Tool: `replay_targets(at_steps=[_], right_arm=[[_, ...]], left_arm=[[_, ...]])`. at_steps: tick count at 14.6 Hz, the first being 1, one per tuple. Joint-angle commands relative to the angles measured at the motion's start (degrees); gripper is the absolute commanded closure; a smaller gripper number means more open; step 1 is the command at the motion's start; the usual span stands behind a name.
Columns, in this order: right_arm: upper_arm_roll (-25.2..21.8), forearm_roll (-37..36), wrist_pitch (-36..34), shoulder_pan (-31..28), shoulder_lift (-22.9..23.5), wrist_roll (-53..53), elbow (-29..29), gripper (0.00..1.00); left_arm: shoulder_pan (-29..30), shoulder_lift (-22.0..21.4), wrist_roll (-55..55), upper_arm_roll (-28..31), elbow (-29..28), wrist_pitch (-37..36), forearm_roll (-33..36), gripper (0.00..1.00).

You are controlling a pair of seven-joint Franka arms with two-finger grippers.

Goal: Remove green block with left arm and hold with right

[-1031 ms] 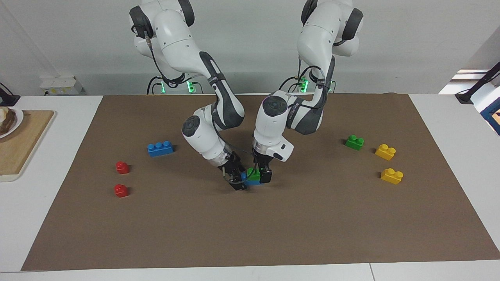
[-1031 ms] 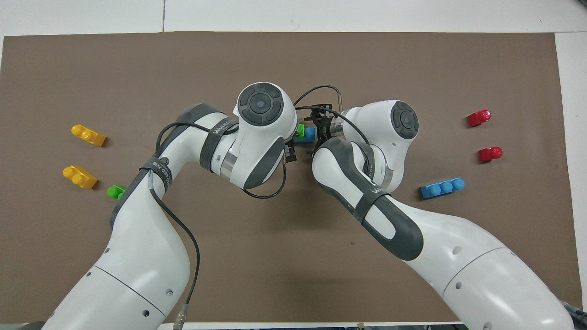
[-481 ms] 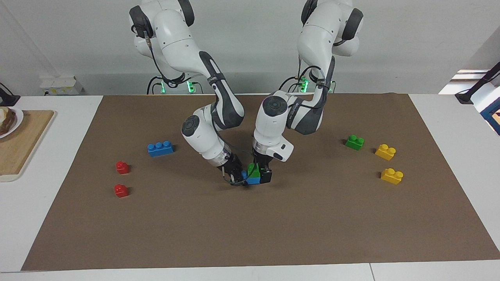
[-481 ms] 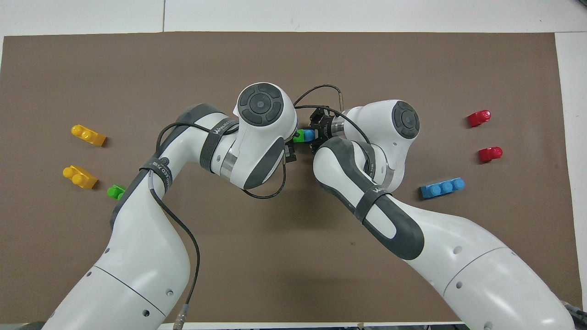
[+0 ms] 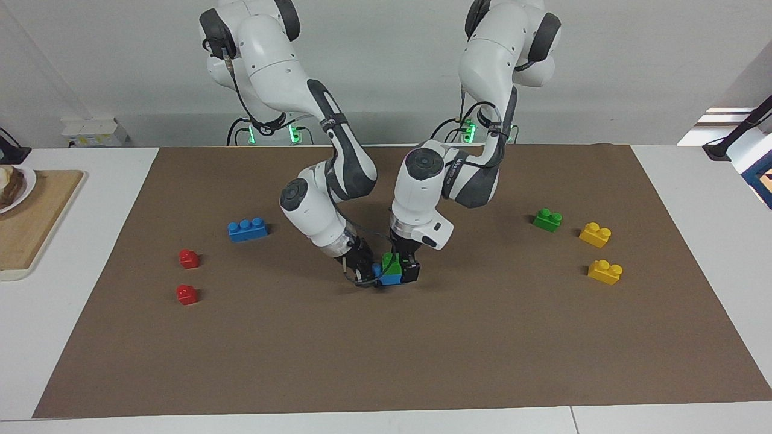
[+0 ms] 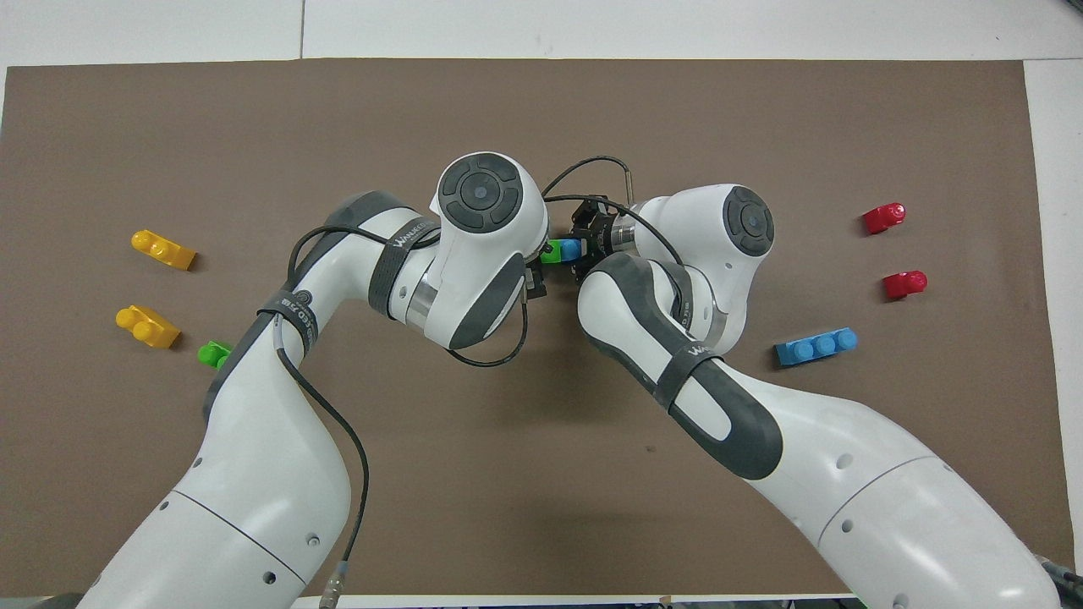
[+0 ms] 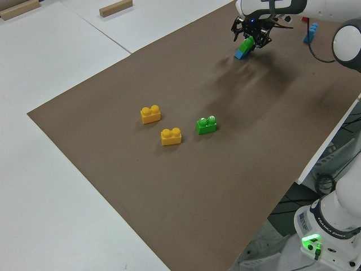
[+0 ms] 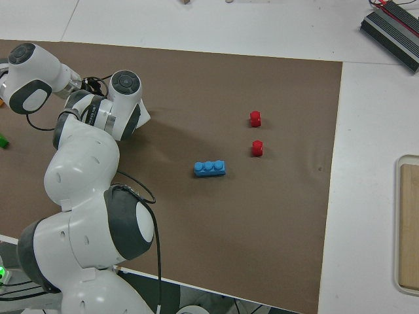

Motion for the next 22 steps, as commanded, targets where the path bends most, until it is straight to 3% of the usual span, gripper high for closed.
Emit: replay_targets(at_steps=[1,2,7,12,18,22], right_arm=[[0.2,2.1,1.8,-0.3,1.0,-1.5,-0.2,1.0],[0.2,2.0,1.7,-0.3,1.0,-1.5,-0.2,1.0],[0.2,2.0,1.8,-0.3,1.0,-1.5,-0.4,1.0],[0.1,2.0,1.8,-0.4,1.0,-1.6,-0.5,1.0],[-0.3,0.9,-3.2,-1.0,0.4,-1.1,4.2,1.0],[-1.0,-5.2,-10.7,-5.0,-1.4,-2.9,10.1,1.0]], left_arm=[[-1.0,-1.7,-0.7,0.9,-2.6,1.3,1.6,0.89],[-1.1,-1.7,-0.7,0.9,-2.5,1.4,2.2,1.0],[-1.1,-3.4,-0.9,0.8,-2.2,-0.8,2.1,1.0],[2.1,-13.5,2.0,0.6,-3.8,-10.3,2.0,1.0],[9.8,-18.1,25.1,0.6,-4.7,-19.0,1.6,1.0],[16.6,-21.5,43.3,0.5,-13.8,-15.7,1.3,1.0]])
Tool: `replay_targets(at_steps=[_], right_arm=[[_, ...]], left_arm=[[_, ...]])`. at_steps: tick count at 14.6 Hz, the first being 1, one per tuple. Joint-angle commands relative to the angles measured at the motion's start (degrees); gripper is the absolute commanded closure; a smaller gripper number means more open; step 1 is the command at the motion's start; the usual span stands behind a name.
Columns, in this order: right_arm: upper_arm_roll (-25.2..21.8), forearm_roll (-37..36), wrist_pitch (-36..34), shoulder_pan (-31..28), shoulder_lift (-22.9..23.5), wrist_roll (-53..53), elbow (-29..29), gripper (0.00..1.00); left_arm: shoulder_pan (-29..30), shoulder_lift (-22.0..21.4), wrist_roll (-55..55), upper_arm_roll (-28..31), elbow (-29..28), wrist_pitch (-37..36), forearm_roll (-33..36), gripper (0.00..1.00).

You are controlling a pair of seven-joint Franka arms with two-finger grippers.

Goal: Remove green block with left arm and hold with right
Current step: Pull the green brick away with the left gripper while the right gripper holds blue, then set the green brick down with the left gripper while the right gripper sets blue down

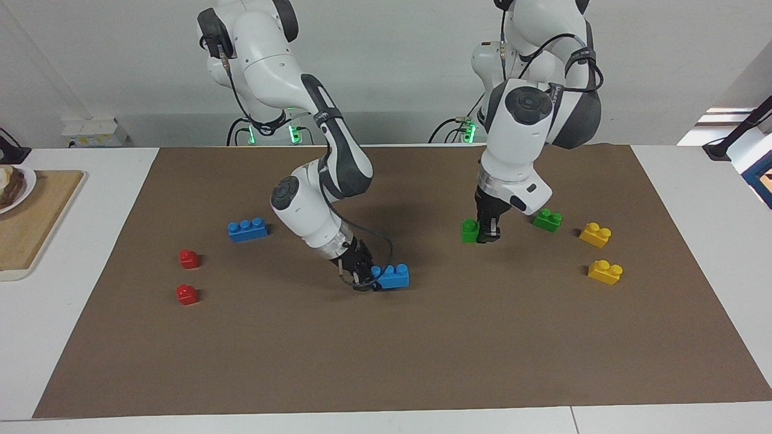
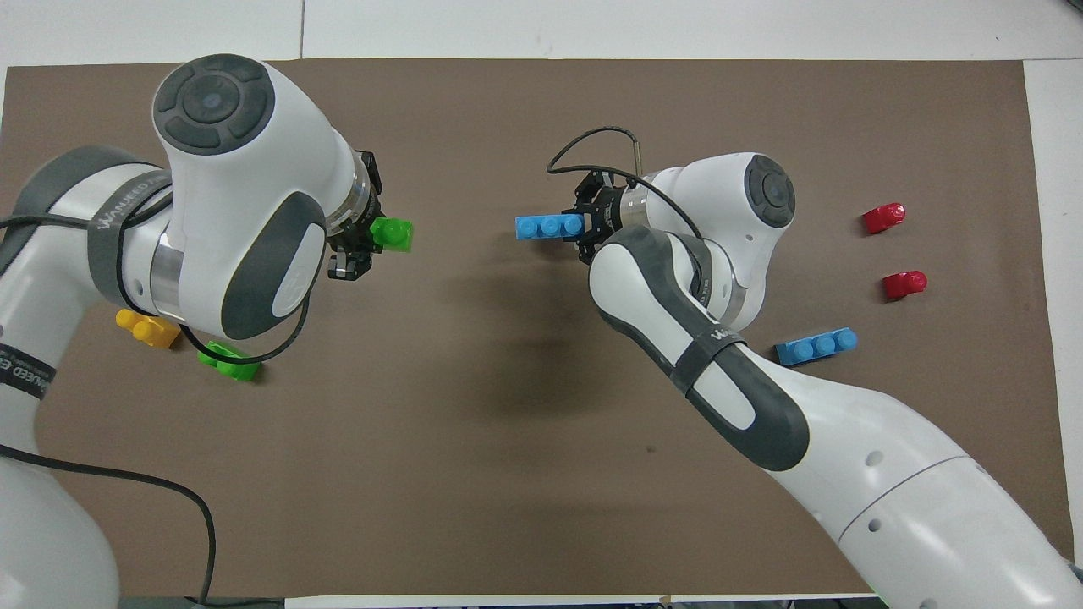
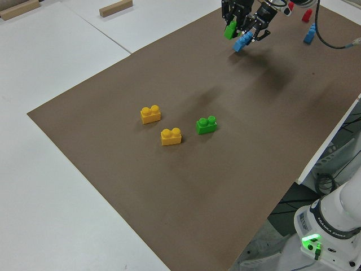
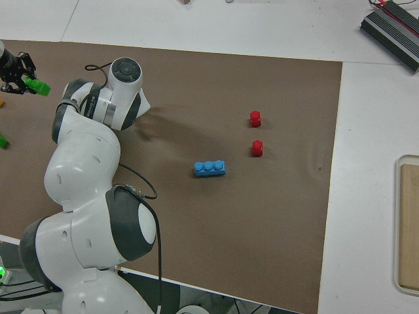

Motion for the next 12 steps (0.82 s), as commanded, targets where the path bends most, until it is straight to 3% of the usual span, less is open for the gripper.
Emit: replay_targets(at_steps=[1,6,8,12], right_arm=[[0.4,-5.7,-8.1,-5.4,-1.2,-3.1,5.2,1.0],[0.8,-7.1,-27.3,-19.4,-0.9,-13.6,13.8,1.0],[1.0,-6.3,-31.6,-24.6,-1.0,-20.1,13.8,1.0],[1.0,-3.2,-34.4,-30.9,-2.0,-20.8,8.9,1.0]], left_arm=[[5.3,-5.0,12.2,-0.5,-10.6,5.5,-0.7,1.0],[14.5,-6.3,35.1,-0.5,-18.2,13.7,-4.6,1.0],[16.0,-5.8,37.8,-0.4,-20.3,17.5,-4.7,1.0],[18.8,-3.6,44.8,-0.5,-21.4,21.0,-4.7,1.0]])
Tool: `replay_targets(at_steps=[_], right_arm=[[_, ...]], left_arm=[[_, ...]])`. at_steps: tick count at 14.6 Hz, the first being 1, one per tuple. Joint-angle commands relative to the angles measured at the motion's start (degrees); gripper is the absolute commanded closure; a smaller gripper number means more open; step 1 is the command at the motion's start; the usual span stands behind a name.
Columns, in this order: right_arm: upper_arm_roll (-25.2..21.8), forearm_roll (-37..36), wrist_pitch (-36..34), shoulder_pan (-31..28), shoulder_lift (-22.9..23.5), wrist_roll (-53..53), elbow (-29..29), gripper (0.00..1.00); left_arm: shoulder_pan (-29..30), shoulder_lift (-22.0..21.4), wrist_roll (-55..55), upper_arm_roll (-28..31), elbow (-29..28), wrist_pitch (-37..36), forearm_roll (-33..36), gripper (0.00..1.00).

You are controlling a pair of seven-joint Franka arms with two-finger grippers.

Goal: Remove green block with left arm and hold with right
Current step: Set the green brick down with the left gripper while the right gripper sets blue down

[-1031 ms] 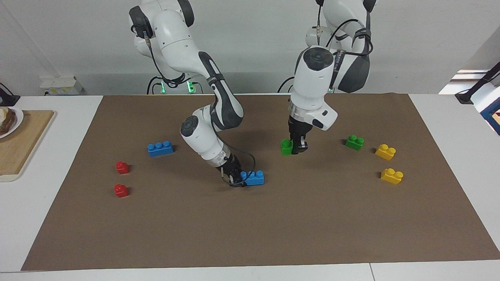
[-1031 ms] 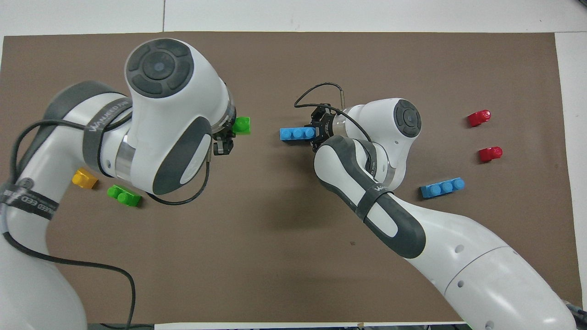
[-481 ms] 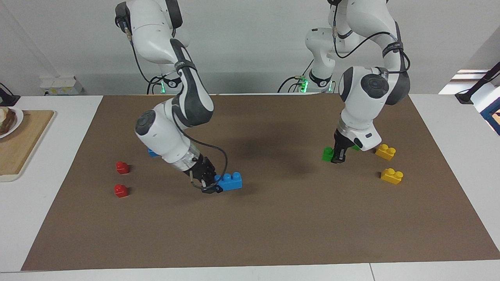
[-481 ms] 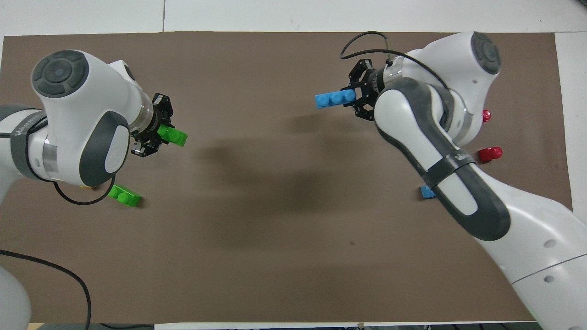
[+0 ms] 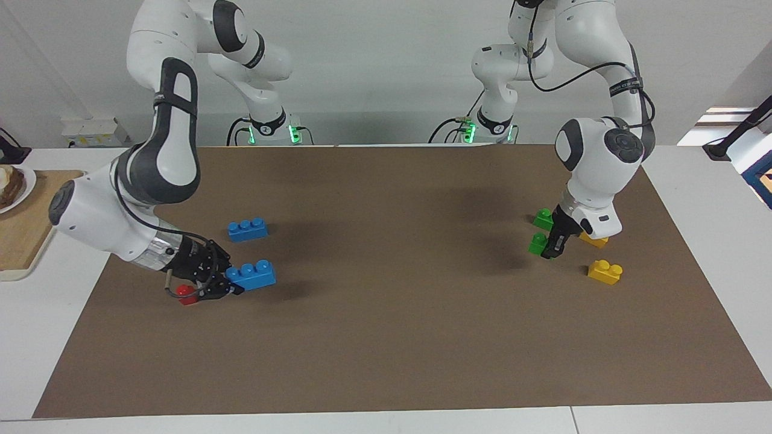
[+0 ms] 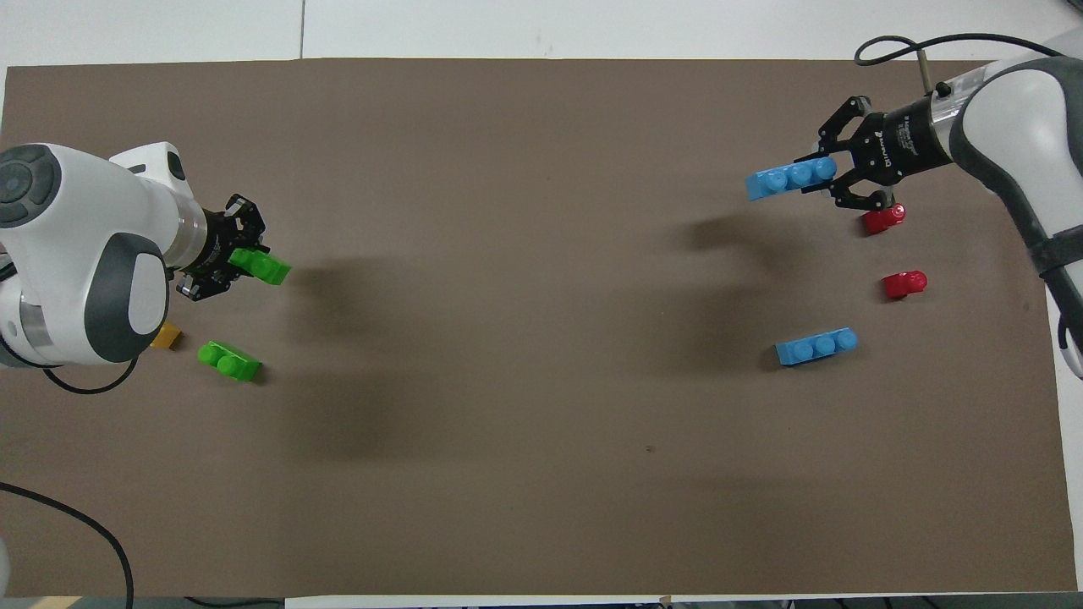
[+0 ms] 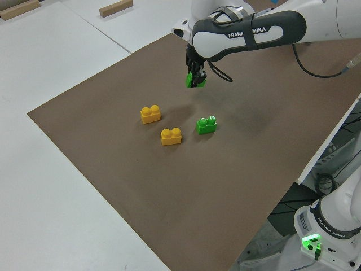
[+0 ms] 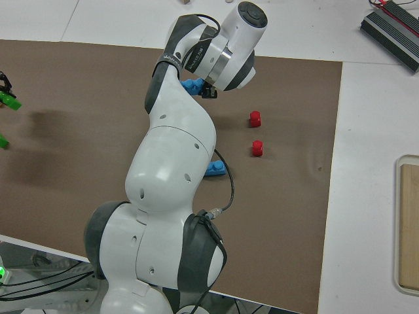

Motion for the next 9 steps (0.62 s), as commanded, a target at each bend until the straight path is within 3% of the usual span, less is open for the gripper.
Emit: replay_targets(at_steps=[1,5,9], right_arm=[[1.1,1.9,0.1,-3.7,-0.6,-0.8,-4.3,1.0],[0.9,1.3,2.0,-3.4,0.6,2.7,-5.9,1.0],[0.9,0.5,8.3,-3.6,1.5,7.2,-9.9,1.0]], left_arm=[[2.0,1.0,5.1,-0.4,-1.7,3.3,-1.1,1.0],[3.3,4.3,6.3,-0.3,-1.7,7.3,-1.1,1.0],[3.3,6.1,6.3,-0.2,-1.7,9.2,-1.1,1.0]])
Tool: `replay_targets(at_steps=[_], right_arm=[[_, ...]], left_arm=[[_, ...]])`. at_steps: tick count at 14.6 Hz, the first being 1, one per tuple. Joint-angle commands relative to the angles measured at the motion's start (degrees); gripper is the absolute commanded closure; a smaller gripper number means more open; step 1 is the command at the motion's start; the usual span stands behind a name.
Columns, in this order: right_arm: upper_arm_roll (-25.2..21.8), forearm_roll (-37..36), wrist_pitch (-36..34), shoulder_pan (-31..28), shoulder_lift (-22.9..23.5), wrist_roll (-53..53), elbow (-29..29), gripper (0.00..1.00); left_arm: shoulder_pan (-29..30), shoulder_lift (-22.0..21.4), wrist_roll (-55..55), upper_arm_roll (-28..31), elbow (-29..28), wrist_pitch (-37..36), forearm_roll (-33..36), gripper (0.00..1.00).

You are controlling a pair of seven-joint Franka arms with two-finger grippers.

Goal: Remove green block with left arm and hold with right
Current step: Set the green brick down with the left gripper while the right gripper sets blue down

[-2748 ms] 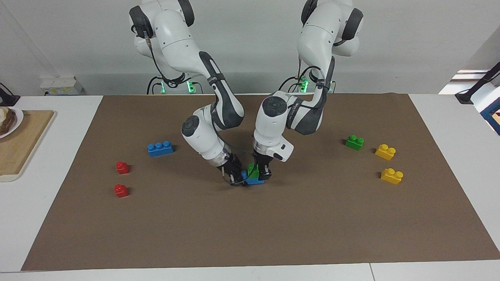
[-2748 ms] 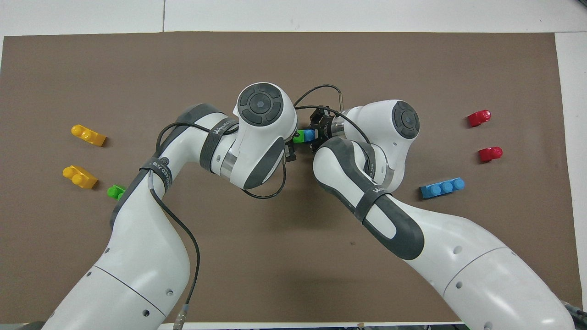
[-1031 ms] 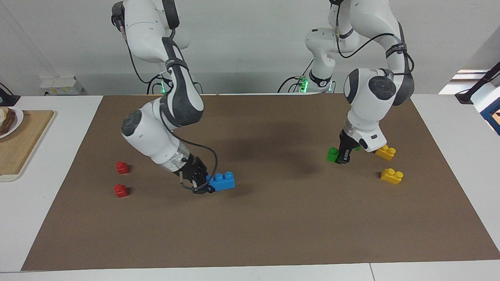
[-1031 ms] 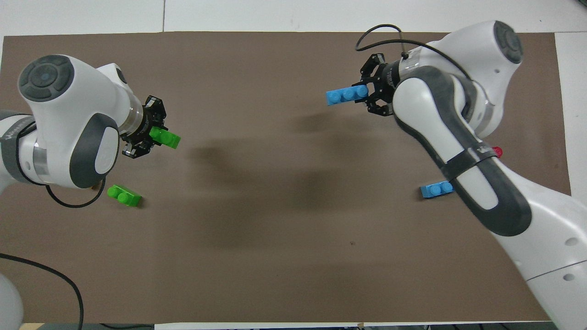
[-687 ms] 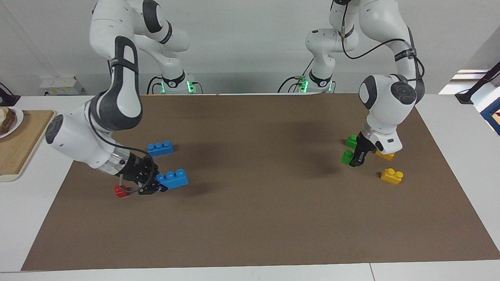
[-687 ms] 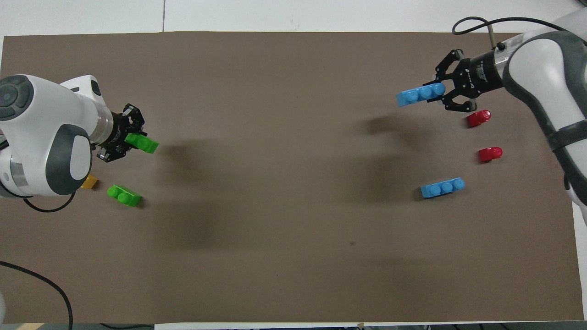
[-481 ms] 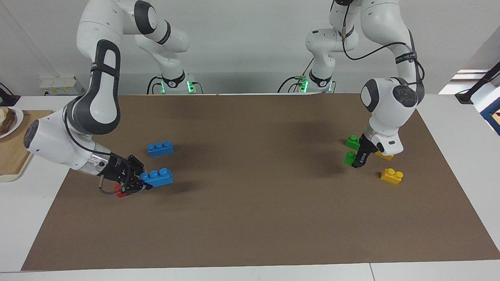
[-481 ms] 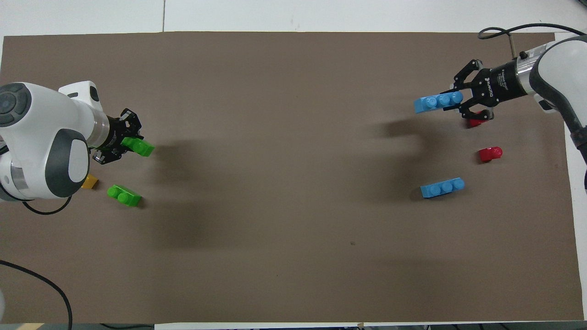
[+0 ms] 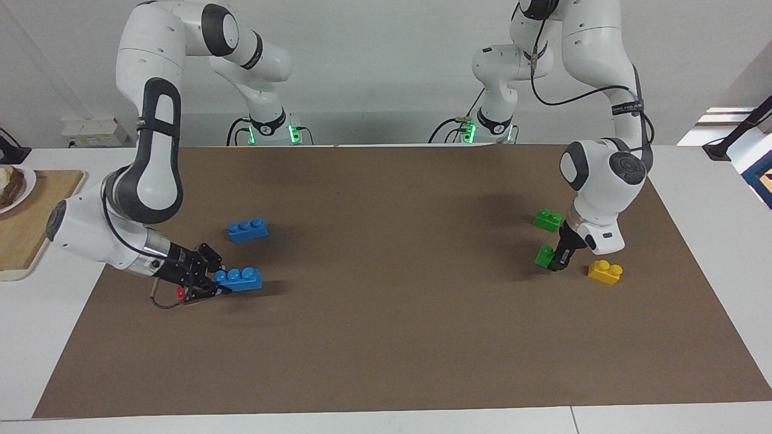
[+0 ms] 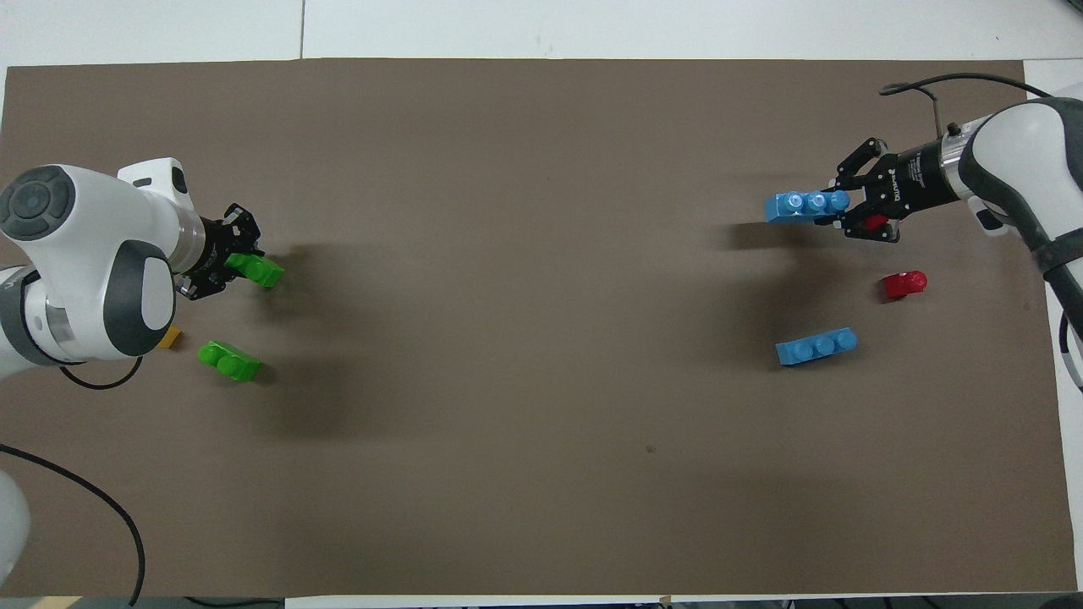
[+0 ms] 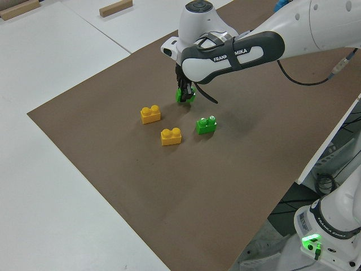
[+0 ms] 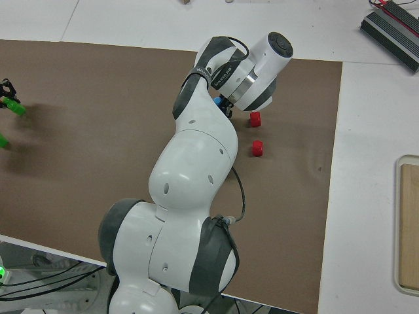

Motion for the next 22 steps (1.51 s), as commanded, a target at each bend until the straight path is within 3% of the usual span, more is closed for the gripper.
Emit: replay_targets(at_steps=[1,10,11,13,18,19,21,22], right_arm=[[0.4,-0.7,4.3,-0.5,-0.4,1.3,-3.8,1.0],[0.5,-4.0,7.6,-0.3,-2.2,-4.2,-9.9,1.0],[0.5,-4.0,7.6,-0.3,-2.3,-5.8,-10.3,1.0],[0.5,-4.0,9.2,0.0,-2.8,-7.6,-11.9,1.0],[0.5,-4.1,9.6,0.0,-2.8,-8.2,-11.9,1.0],[0.5,-4.1,9.6,0.0,-2.8,-9.1,-11.7,0.96],[0.5,-4.1,9.0,0.2,-2.9,-9.3,-11.4,0.51],[0.5,-4.1,8.6,0.8,-3.2,-9.1,-11.1,0.38]], left_arm=[[0.6,0.4,1.5,-0.2,-0.7,2.1,-1.1,1.0],[1.8,2.0,5.0,-0.2,-2.2,6.2,-1.0,1.0],[1.8,2.1,5.9,-0.2,-2.2,6.2,-1.0,0.85],[1.5,2.0,6.7,-0.1,-2.0,5.6,-1.0,0.0],[1.8,0.5,7.2,-0.2,-0.7,2.7,-1.0,0.0],[1.8,0.0,7.1,-0.2,-0.1,1.5,-1.0,0.0],[1.7,-1.9,7.1,-0.2,1.0,-1.5,-1.0,0.0],[1.6,-3.1,7.1,-0.2,1.7,-3.5,-0.9,0.0]])
